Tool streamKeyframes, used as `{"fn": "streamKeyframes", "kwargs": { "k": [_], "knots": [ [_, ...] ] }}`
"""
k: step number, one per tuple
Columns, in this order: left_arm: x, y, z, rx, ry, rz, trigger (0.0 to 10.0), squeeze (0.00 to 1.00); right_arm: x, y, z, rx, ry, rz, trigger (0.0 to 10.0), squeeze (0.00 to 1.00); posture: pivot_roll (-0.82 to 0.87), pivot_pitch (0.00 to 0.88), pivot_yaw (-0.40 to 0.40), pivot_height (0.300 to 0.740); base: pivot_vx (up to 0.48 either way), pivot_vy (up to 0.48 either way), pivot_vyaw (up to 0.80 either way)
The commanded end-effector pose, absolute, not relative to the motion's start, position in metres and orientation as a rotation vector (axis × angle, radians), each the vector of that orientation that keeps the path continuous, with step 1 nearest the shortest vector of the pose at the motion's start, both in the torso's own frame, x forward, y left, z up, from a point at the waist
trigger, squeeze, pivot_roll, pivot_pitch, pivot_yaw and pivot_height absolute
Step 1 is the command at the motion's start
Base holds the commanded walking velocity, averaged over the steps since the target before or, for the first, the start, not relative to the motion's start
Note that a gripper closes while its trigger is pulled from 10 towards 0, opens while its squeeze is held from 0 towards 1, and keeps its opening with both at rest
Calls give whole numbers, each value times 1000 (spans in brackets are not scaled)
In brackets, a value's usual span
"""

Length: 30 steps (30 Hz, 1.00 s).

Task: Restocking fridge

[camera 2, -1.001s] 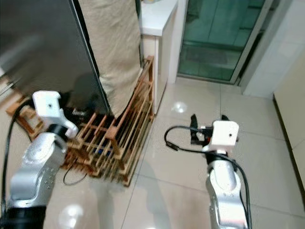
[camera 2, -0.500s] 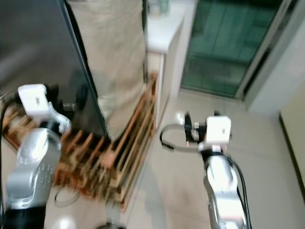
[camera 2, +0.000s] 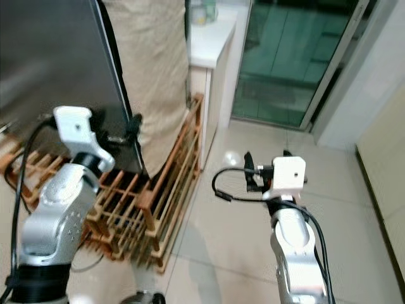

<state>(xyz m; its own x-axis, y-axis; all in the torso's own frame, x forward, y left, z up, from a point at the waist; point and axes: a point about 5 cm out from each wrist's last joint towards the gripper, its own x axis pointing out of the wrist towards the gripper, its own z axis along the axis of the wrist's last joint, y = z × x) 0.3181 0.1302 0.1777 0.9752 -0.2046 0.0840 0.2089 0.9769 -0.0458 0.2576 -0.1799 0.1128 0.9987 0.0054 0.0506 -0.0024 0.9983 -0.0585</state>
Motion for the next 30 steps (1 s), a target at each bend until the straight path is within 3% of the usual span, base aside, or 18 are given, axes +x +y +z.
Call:
{"fn": "streamKeyframes", "kwargs": {
  "k": [1, 11, 16, 21, 22, 23, 25, 27, 30],
  "knots": [
    [326, 134, 176, -42, -68, -141, 10000, 0, 262, -182, 114, -69, -50, 2, 10000, 0, -66, 0, 9, 740, 0, 0, 0],
    [340, 133, 185, -81, -83, -47, 10000, 0, 262, -184, 114, -69, -51, -9, 10000, 0, -79, 0, 13, 740, 0, 0, 0],
    [336, 128, 186, -99, -106, -133, 10000, 0, 261, -183, 117, -70, -62, -8, 10000, 0, -80, 0, 25, 740, 0, 0, 0],
    [281, 172, 170, -39, -149, -185, 10000, 0, 230, -184, 132, -94, -133, -10, 10000, 0, -49, 0, 29, 740, 0, 0, 0],
    [263, 183, 163, -17, -137, -153, 10000, 0, 220, -185, 135, -95, -144, -12, 10000, 0, -46, 0, 22, 740, 0, 0, 0],
    [263, 183, 163, -17, -137, -153, 10000, 0, 220, -185, 135, -95, -144, -12, 10000, 0, -46, 0, 22, 740, 0, 0, 0],
    [236, 202, 156, 147, -120, -1, 10000, 0, 204, -194, 137, -142, -155, -44, 10000, 0, -31, 0, 5, 740, 0, 0, 0],
    [234, 202, 156, 196, -115, 38, 10000, 0, 202, -198, 137, -164, -153, -59, 10000, 0, -25, 0, -7, 740, 0, 0, 0],
    [244, 179, 169, 115, -160, -37, 10000, 0, 208, -196, 135, -161, -144, -49, 10000, 0, -30, 0, -11, 740, 0, 0, 0]
  ]
}}
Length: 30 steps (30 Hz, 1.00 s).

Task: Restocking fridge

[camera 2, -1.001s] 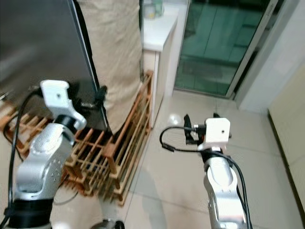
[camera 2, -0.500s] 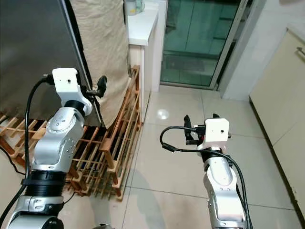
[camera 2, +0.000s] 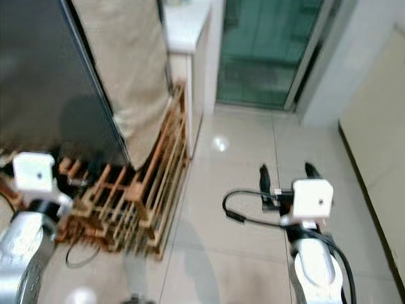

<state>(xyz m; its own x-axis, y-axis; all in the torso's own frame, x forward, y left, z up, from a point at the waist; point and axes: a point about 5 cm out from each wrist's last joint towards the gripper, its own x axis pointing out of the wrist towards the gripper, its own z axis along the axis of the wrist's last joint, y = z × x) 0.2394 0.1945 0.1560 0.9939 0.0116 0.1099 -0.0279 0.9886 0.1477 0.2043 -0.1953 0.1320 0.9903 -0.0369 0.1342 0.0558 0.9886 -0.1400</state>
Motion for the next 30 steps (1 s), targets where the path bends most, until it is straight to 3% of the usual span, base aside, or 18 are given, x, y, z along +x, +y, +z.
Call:
{"fn": "streamKeyframes", "kwargs": {
  "k": [1, 2, 4, 19, 25, 30],
  "knots": [
    [244, 179, 169, 115, -160, -37, 10000, 0, 208, -196, 135, -161, -144, -49, 10000, 0, -30, 0, -11, 740, 0, 0, 0],
    [253, 163, 182, 23, -204, -103, 10000, 0, 221, -191, 136, -149, -151, -26, 10000, 0, -44, 0, -4, 740, 398, -266, 0],
    [256, 159, 186, 0, -215, -113, 10000, 0, 228, -190, 139, -148, -160, -31, 10000, 0, -49, 0, 0, 740, 398, -266, 0],
    [264, 160, 194, -31, -223, -73, 10000, 0, 235, -191, 133, -137, -139, -32, 10000, 0, -47, 0, 9, 740, 426, -83, 0],
    [279, 172, 192, -77, -176, 59, 10000, 0, 241, -185, 131, -124, -129, 1, 10000, 0, -51, 0, 9, 740, 0, 0, 0],
    [293, 168, 197, -93, -178, 42, 10000, 0, 243, -182, 130, -114, -124, 17, 10000, 0, -55, 0, 8, 740, 0, 0, 0]
  ]
}}
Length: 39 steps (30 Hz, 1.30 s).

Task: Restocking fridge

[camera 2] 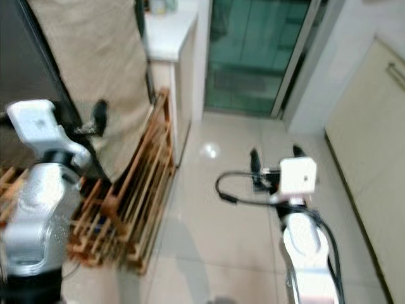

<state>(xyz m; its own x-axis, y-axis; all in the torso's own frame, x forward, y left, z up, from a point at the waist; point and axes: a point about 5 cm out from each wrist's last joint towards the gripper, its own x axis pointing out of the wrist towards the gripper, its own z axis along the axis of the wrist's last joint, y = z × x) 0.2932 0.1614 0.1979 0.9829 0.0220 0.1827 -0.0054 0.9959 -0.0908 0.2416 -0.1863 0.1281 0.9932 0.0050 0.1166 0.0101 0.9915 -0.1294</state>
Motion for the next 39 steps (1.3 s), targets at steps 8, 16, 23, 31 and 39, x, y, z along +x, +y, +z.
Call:
{"fn": "streamKeyframes", "kwargs": {
  "k": [8, 16, 23, 31, 39],
  "knots": [
    [317, 158, 203, -110, -162, 21, 10000, 0, 245, -179, 128, -110, -117, 23, 10000, 0, -70, 0, 17, 740, 0, 0, 0],
    [339, 149, 208, -155, -134, 33, 10000, 0, 245, -180, 128, -109, -112, 19, 10000, 0, -82, 0, 20, 740, 0, 0, 0],
    [352, 162, 215, -164, -141, 118, 10000, 0, 243, -181, 127, -113, -105, 16, 10000, 0, -96, 0, 25, 740, 0, 0, 0],
    [322, 167, 197, -168, -121, 34, 10000, 0, 241, -183, 124, -113, -97, 5, 10000, 0, -76, 0, 25, 740, 0, 0, 0],
    [318, 169, 201, -171, -156, 84, 10000, 0, 248, -176, 122, -108, -96, 37, 10000, 0, -50, 0, 13, 740, 0, 0, 0]
  ]
}}
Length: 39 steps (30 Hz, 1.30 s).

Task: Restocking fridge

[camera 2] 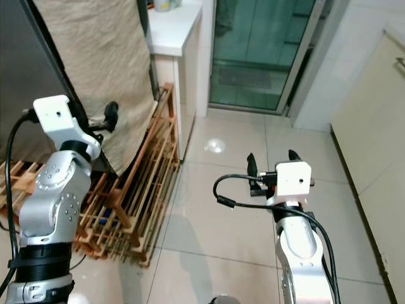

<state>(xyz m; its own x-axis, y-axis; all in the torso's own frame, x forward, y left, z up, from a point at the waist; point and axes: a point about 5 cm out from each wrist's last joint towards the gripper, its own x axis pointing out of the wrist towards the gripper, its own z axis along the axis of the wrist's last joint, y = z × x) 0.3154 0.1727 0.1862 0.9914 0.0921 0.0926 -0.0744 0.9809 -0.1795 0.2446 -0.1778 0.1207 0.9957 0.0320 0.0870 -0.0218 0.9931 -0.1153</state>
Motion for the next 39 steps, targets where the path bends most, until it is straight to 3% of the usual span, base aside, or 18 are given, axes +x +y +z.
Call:
{"fn": "streamKeyframes", "kwargs": {
  "k": [1, 19, 30, 39],
  "knots": [
    [319, 169, 203, -172, -161, 90, 10000, 0, 249, -176, 122, -108, -98, 40, 10000, 0, -51, 0, 14, 740, 0, 0, 0],
    [334, 157, 211, -228, -158, 40, 10000, 0, 249, -178, 120, -112, -100, 22, 10000, 0, -73, 0, 35, 740, 0, 0, 0],
    [375, 112, 191, -233, -16, -118, 10000, 0, 256, -176, 123, -104, -115, 24, 10000, 0, -91, 0, 38, 740, 0, 0, 0],
    [385, 69, 188, -306, 18, -340, 10000, 0, 255, -182, 125, -105, -125, -3, 10000, 0, -137, 0, 68, 740, 0, 0, 0]
  ]
}}
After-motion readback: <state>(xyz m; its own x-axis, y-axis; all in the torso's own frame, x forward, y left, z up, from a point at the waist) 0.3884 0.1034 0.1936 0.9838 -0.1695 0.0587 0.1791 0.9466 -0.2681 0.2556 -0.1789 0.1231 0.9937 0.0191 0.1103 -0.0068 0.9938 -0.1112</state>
